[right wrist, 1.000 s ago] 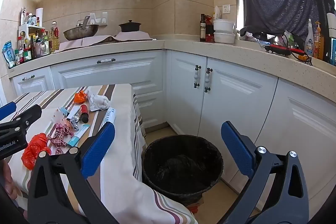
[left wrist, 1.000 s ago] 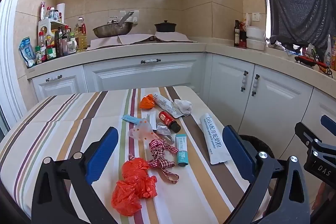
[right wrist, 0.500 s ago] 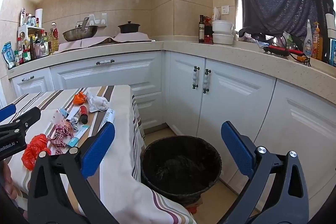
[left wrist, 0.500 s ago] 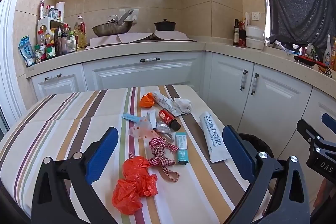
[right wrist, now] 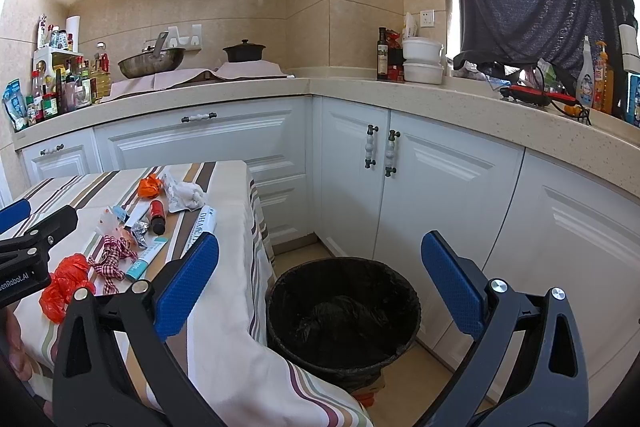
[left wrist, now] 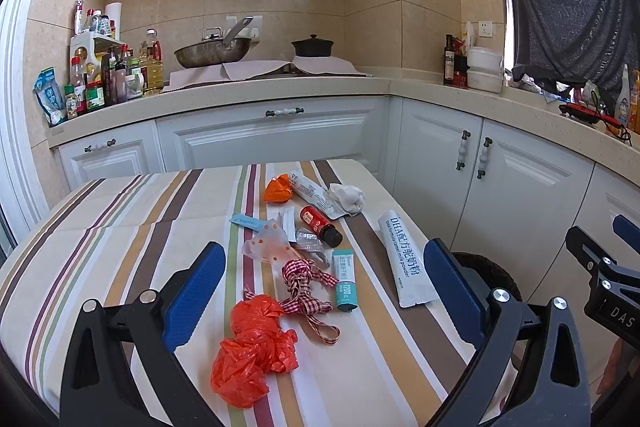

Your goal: Collect trash

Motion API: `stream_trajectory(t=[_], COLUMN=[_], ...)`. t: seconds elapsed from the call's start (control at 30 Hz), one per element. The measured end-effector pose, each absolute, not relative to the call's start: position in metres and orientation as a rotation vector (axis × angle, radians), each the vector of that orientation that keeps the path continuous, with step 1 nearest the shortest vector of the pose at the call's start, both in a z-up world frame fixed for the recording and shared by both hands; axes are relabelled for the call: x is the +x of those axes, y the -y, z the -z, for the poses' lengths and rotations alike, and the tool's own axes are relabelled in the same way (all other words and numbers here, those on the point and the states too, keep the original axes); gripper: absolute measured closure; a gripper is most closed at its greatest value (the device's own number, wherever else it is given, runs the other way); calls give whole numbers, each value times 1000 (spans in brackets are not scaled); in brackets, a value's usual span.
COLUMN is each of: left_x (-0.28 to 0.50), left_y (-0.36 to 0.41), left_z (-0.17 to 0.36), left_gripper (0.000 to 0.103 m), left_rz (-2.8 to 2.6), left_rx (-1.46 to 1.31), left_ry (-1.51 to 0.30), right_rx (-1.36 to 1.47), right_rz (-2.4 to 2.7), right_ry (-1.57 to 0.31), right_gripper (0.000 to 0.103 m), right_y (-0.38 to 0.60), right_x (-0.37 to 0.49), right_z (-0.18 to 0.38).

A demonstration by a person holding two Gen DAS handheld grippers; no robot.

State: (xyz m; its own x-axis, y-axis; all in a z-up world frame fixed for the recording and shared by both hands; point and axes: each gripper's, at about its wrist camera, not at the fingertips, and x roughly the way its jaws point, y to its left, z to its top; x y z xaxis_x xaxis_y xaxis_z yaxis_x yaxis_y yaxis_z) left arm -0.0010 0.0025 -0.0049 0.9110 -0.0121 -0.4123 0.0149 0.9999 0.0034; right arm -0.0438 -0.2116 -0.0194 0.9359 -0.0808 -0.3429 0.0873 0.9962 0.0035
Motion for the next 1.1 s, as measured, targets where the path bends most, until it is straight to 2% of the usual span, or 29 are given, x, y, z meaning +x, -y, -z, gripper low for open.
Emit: stream_trajectory(t=[1.1], left_x=[1], left_y=[-3], left_z=[8], left_gripper=[6], left_rz=[17], left_rx=[3], left_ry=[-442], right_rx=[16], right_rz=[85], right_ry=[-353], right_gripper=[4], right_y=[212], right_x=[-44], right_z=[22])
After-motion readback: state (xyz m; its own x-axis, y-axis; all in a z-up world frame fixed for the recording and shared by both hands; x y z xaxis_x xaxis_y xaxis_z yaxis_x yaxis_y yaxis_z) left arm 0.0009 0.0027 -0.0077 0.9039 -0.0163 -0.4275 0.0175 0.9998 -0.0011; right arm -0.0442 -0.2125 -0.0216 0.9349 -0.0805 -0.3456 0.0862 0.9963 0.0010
